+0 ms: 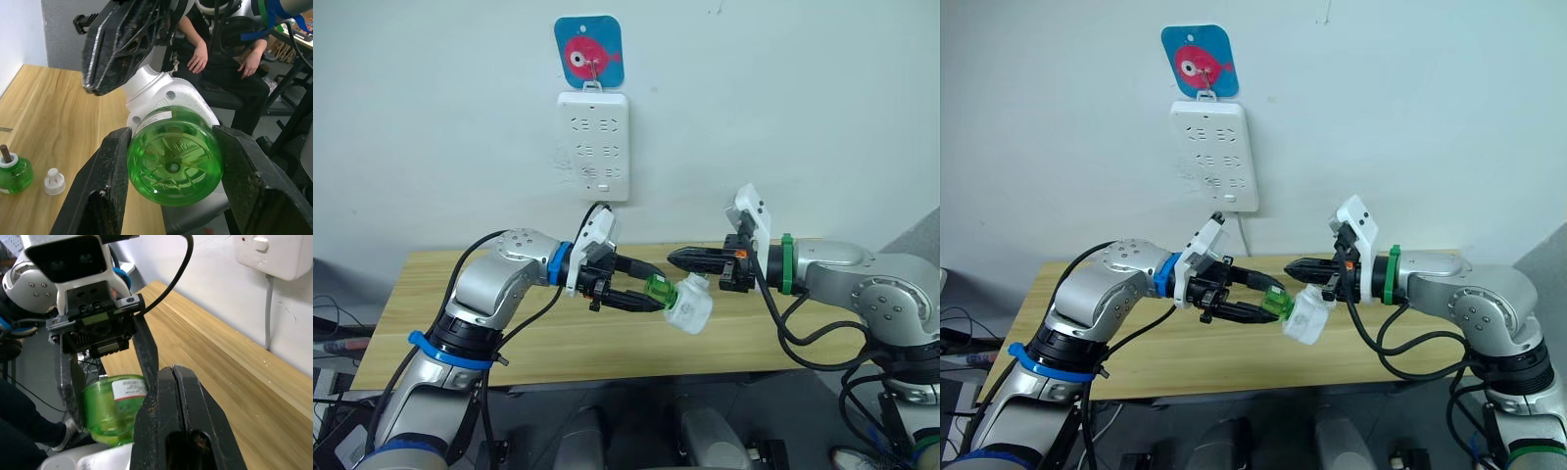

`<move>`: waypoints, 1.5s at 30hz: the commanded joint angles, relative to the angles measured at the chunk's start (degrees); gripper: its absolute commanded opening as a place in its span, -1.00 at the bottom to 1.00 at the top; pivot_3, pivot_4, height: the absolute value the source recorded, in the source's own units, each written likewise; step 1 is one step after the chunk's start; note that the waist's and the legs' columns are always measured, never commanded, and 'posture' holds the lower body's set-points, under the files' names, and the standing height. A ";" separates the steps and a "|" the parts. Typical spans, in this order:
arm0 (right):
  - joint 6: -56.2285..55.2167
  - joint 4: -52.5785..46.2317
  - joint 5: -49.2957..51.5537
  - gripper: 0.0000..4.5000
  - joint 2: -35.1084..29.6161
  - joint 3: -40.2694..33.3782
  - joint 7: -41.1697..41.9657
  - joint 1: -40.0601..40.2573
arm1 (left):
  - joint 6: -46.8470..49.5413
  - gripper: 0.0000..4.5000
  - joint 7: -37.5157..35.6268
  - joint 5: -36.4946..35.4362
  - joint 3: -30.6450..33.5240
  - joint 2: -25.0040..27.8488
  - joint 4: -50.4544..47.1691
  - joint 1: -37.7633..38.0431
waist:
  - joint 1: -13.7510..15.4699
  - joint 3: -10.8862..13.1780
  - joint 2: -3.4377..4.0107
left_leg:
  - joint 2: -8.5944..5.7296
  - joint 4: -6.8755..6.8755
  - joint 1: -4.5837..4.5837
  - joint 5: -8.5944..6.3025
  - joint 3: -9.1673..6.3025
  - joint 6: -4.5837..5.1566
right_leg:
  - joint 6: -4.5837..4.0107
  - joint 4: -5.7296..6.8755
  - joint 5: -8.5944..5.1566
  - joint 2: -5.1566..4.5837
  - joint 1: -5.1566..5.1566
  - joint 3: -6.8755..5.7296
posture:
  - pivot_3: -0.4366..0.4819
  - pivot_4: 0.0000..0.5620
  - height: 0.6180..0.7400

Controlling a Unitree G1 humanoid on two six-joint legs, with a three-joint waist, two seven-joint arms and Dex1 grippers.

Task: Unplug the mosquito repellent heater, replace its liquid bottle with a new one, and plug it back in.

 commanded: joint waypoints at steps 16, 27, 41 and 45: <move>7.51 1.36 23.79 0.05 -10.27 -24.73 -2.51 14.17 | 4.63 0.02 6.88 -6.47 8.85 -2.36 1.03 1.86 | 0.27 0.00 0.00 | -0.02 0.01 -0.05 -0.01 0.20 0.01 | 0.00 -0.02 0.00 0.01 0.04 0.04 | -0.54 -0.40 0.72; 4.82 4.56 40.24 1.00 -7.58 -19.96 -10.04 19.41 | 17.01 0.02 8.23 -15.52 11.82 -2.44 0.27 -2.26 | -0.40 -0.01 0.00 | 0.03 0.00 -0.01 -0.01 0.30 0.02 | 0.03 -0.03 -0.02 0.18 0.03 0.12 | -0.53 -0.42 0.72; -4.65 3.56 54.72 1.00 -5.45 -10.50 -21.14 18.41 | 20.14 0.02 10.97 -19.09 12.21 -3.76 -2.31 -3.14 | -0.32 -0.02 0.00 | 0.03 0.01 -0.01 -0.01 0.32 0.02 | 0.04 -0.03 -0.02 0.18 0.03 0.15 | -0.51 -0.47 0.72; -5.86 3.55 54.74 1.00 -4.09 -9.37 -21.74 17.47 | 19.94 0.02 10.90 -19.09 11.72 -3.78 -3.16 -2.68 | -0.32 -0.03 0.00 | 0.03 0.01 -0.01 -0.01 0.31 0.02 | 0.04 -0.03 -0.02 0.18 0.02 0.15 | -0.51 -0.47 0.72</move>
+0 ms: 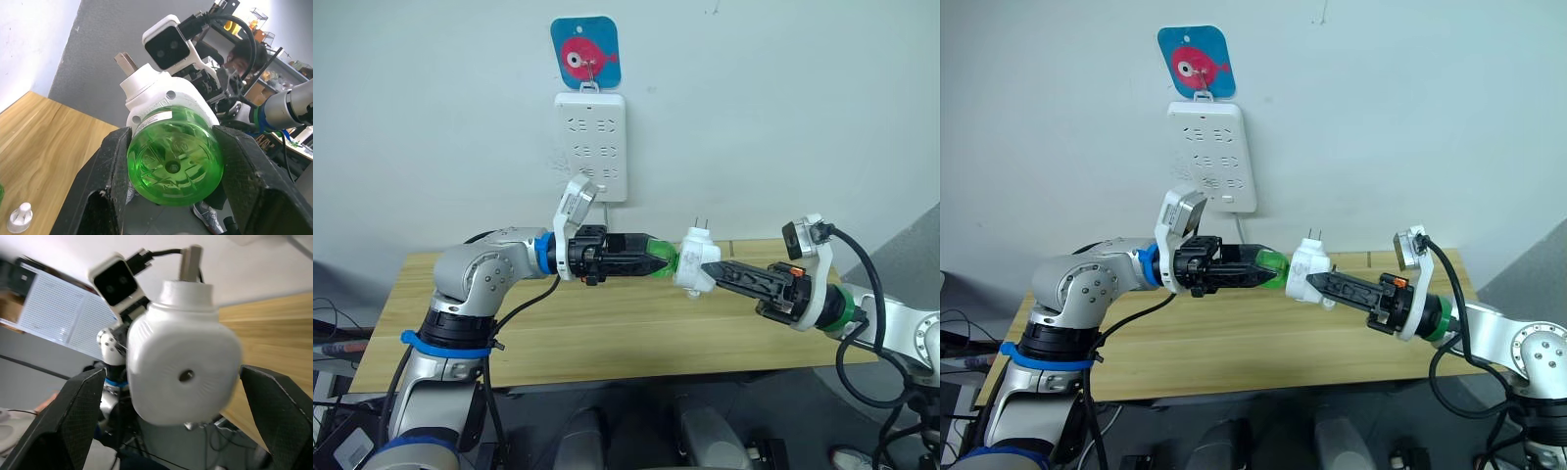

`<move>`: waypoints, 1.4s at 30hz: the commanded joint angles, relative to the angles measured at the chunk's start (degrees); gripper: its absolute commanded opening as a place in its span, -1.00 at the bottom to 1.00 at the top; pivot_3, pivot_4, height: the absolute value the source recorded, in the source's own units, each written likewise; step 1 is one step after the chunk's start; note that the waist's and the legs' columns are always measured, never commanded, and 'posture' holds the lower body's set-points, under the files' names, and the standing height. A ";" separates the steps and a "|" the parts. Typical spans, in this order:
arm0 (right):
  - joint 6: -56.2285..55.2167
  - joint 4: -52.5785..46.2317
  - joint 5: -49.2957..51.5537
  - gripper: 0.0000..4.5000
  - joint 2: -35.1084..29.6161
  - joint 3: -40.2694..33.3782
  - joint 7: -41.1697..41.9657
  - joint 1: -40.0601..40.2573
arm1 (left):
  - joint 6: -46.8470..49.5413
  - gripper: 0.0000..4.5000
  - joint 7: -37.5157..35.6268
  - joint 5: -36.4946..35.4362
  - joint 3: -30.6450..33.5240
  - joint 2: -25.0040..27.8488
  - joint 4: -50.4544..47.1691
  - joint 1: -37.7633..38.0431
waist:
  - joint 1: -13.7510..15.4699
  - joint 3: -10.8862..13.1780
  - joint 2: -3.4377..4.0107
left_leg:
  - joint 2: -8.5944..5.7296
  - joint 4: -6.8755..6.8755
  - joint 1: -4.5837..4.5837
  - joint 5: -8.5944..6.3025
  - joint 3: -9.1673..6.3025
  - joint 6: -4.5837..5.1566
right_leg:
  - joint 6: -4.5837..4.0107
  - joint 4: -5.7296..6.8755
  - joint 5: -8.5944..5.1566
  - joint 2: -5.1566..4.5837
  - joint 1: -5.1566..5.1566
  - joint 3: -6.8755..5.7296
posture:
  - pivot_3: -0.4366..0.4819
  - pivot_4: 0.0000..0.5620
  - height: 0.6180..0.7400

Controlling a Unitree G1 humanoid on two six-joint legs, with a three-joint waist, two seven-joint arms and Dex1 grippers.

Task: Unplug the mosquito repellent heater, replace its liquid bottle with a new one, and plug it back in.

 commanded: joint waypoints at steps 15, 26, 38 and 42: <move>-1.57 -1.87 1.73 0.32 1.01 0.68 0.29 -2.40 | -6.49 0.02 -1.31 3.56 -2.23 0.58 -3.74 0.62 | 0.28 -0.01 0.00 | 0.00 0.00 0.00 0.00 0.00 0.00 | -0.02 0.00 0.01 0.00 -0.01 0.01 | -0.49 -0.46 0.72; -1.75 -0.39 1.73 0.32 1.21 -0.45 -1.53 -2.90 | -29.32 0.85 -5.23 17.65 -4.49 3.60 -1.43 3.03 | 0.48 -0.02 0.01 | 0.02 -0.03 -0.01 0.00 0.04 0.00 | -0.03 0.00 0.02 0.01 -0.04 0.04 | -0.47 -0.46 0.72; -1.17 -0.04 1.73 0.32 1.12 -0.23 -2.78 -3.15 | -33.77 0.85 -2.81 19.29 -5.22 1.39 -4.78 3.44 | 0.66 -0.03 0.01 | 0.01 0.00 -0.02 0.00 0.03 0.00 | -0.03 0.01 0.02 -0.01 -0.03 0.03 | -0.46 -0.46 0.72; -1.18 -0.18 1.73 0.32 1.20 -0.16 -3.11 -3.20 | -35.14 0.85 -3.58 20.34 -6.07 0.99 -3.85 2.85 | 0.64 -0.03 0.01 | 0.00 0.00 -0.02 0.00 0.04 0.00 | -0.03 0.01 0.02 -0.01 -0.02 0.03 | -0.46 -0.46 0.72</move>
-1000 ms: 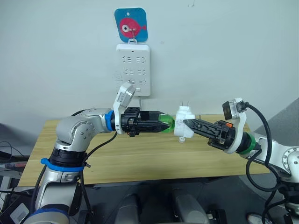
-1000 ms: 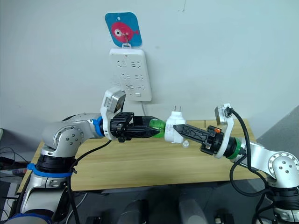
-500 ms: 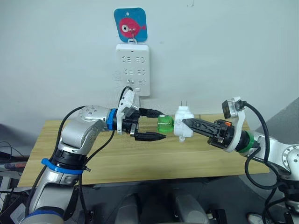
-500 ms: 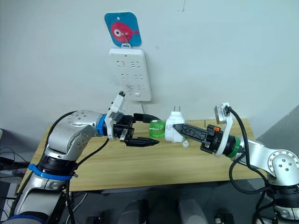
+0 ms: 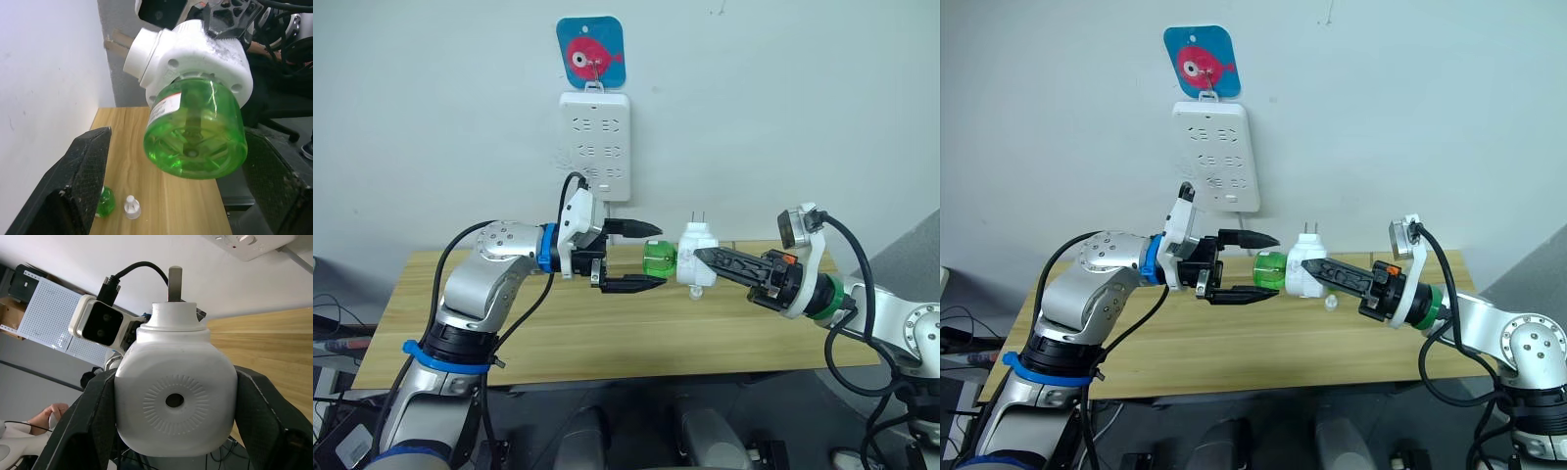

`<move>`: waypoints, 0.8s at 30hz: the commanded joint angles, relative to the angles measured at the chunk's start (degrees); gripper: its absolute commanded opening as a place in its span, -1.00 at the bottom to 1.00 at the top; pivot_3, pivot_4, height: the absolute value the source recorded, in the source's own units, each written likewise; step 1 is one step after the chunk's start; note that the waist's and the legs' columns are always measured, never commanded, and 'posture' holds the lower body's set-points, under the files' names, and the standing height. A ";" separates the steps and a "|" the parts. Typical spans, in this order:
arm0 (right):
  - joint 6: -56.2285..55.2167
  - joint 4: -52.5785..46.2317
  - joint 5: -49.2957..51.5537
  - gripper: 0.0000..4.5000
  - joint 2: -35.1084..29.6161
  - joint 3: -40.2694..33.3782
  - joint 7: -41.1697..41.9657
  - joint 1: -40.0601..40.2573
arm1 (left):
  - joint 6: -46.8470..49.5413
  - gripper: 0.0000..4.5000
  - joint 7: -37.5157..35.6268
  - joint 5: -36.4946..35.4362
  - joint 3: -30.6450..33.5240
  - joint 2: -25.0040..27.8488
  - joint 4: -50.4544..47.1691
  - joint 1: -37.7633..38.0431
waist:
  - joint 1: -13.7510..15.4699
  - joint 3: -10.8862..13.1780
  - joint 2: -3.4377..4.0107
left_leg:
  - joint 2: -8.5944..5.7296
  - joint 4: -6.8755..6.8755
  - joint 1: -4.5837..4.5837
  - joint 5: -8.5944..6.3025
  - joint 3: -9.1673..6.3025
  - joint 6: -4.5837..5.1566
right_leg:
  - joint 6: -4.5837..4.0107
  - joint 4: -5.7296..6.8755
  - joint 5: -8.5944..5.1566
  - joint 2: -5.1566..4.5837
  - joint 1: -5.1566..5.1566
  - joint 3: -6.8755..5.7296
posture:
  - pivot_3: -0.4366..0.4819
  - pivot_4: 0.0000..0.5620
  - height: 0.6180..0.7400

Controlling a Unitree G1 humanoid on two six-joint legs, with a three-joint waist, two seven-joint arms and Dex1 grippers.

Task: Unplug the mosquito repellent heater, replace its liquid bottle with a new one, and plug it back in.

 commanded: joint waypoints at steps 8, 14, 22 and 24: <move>-0.08 -1.99 1.62 0.32 -0.27 -0.78 -0.10 0.00 | -4.07 0.01 -0.75 2.08 -1.15 -1.73 -0.25 -1.43 | -0.02 0.00 0.00 | 0.00 0.00 0.00 0.00 0.01 0.00 | 0.00 0.00 0.00 0.00 0.00 0.00 | -0.47 -0.45 0.72; 0.27 -1.98 1.62 0.32 -1.33 -0.37 -0.22 0.36 | -5.34 0.01 -0.57 2.85 -1.27 -2.11 -0.42 -1.29 | -0.02 0.00 0.00 | 0.00 0.00 0.00 0.00 0.00 0.00 | 0.00 0.00 0.00 0.00 0.00 0.00 | -0.47 -0.44 0.72; 0.33 -1.47 1.62 0.32 -1.86 -0.27 -0.02 0.22 | -5.99 0.01 -1.08 2.32 -0.44 -2.82 0.11 -0.15 | -0.01 0.00 0.00 | 0.00 0.00 0.00 0.00 0.00 0.00 | 0.00 0.00 0.00 0.01 0.00 0.00 | -0.47 -0.44 0.72; 0.30 -1.40 1.62 0.32 -1.87 -0.32 0.00 0.23 | -6.46 0.01 -0.82 2.37 0.08 -2.89 0.79 -0.01 | -0.01 0.00 0.00 | 0.01 0.00 0.00 0.00 0.00 0.00 | 0.00 0.00 0.00 0.01 0.00 0.00 | -0.47 -0.44 0.72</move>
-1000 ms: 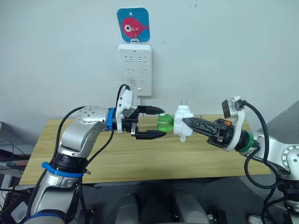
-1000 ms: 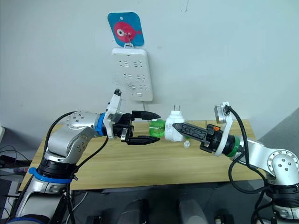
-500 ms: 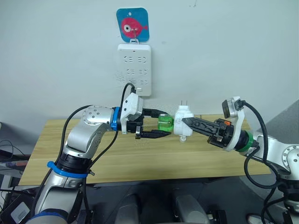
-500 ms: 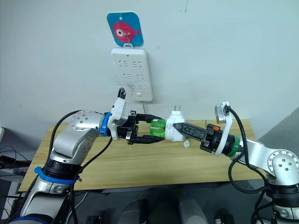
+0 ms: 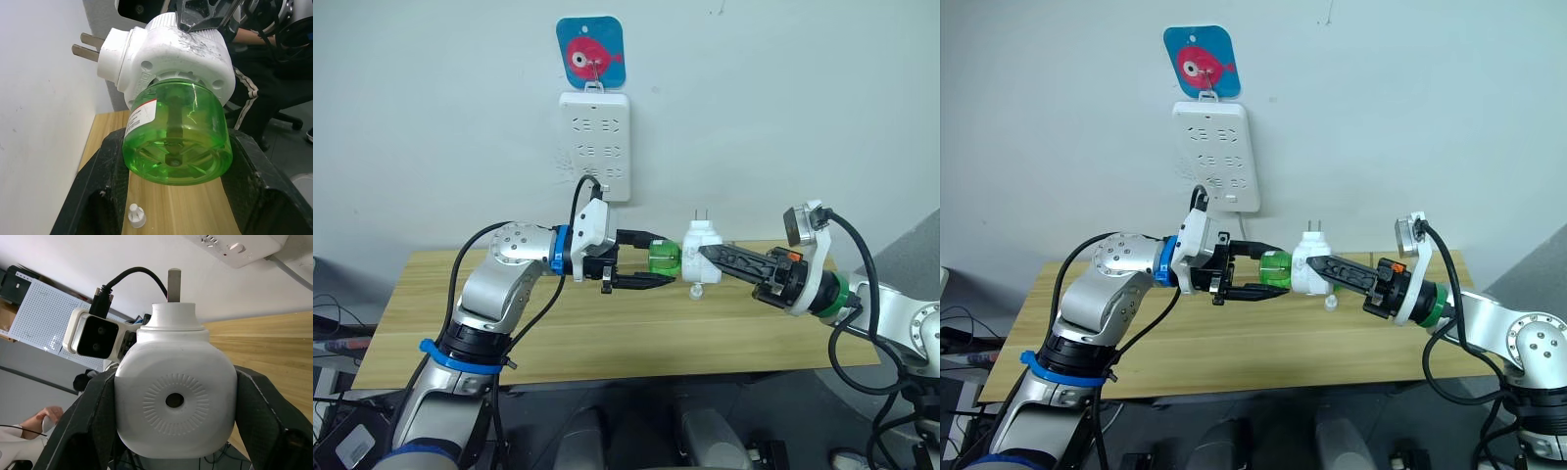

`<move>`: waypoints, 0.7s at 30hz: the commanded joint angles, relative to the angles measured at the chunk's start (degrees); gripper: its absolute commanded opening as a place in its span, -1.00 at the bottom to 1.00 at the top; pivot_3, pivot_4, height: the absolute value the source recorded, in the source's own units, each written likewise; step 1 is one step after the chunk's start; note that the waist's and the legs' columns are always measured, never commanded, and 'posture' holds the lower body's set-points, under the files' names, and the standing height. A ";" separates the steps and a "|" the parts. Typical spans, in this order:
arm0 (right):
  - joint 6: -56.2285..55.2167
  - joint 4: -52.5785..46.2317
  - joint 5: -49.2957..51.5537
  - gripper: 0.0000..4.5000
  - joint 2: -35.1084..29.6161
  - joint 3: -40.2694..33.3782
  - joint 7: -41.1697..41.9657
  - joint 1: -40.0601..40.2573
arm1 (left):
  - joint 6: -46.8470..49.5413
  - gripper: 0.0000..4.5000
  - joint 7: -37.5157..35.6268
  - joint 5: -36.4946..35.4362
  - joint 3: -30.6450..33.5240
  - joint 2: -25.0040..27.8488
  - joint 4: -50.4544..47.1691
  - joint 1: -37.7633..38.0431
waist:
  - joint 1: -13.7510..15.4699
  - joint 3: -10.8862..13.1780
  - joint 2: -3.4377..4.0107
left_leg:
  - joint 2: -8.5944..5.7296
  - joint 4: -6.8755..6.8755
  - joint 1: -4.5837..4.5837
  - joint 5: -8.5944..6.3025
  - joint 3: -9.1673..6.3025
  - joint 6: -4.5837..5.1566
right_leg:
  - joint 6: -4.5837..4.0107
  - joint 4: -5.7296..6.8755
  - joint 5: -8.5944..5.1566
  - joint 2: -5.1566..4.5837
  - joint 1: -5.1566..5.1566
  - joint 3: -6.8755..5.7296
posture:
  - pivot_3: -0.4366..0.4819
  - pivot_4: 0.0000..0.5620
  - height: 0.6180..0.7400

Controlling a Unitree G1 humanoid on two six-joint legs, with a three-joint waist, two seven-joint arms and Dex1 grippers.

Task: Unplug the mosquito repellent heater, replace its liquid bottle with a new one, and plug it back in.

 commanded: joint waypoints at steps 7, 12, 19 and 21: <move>0.69 -1.06 1.51 0.32 -0.52 -0.19 0.28 0.53 | -8.18 0.58 0.36 1.14 1.46 -0.75 1.28 -0.27 | 0.01 0.00 0.00 | -0.01 0.00 0.00 0.00 0.01 0.00 | 0.00 0.00 0.00 0.00 0.00 0.00 | -0.47 -0.45 0.72; 0.89 -0.86 1.51 0.32 -0.51 -0.30 0.68 0.64 | -9.10 0.58 0.85 0.76 1.41 -1.37 1.20 0.36 | 0.01 0.00 0.00 | 0.00 0.00 0.00 0.00 0.01 0.00 | 0.00 0.00 0.00 0.00 0.00 0.00 | -0.47 -0.45 0.72; 1.53 -0.59 1.51 0.32 -0.95 -0.92 1.86 1.19 | -10.03 0.58 0.58 -0.31 1.97 -2.21 1.00 1.14 | -0.01 -0.01 0.00 | 0.00 0.00 0.00 0.00 0.00 0.00 | 0.00 0.00 0.00 0.00 0.00 -0.01 | -0.47 -0.46 0.72; 1.60 -0.54 1.51 0.32 -1.05 -0.96 1.96 1.22 | -10.56 0.58 0.33 -0.12 1.80 -2.15 1.16 1.16 | -0.01 -0.01 0.00 | 0.00 0.00 0.00 0.00 0.00 0.00 | 0.00 0.00 0.00 0.00 0.00 -0.01 | -0.47 -0.47 0.72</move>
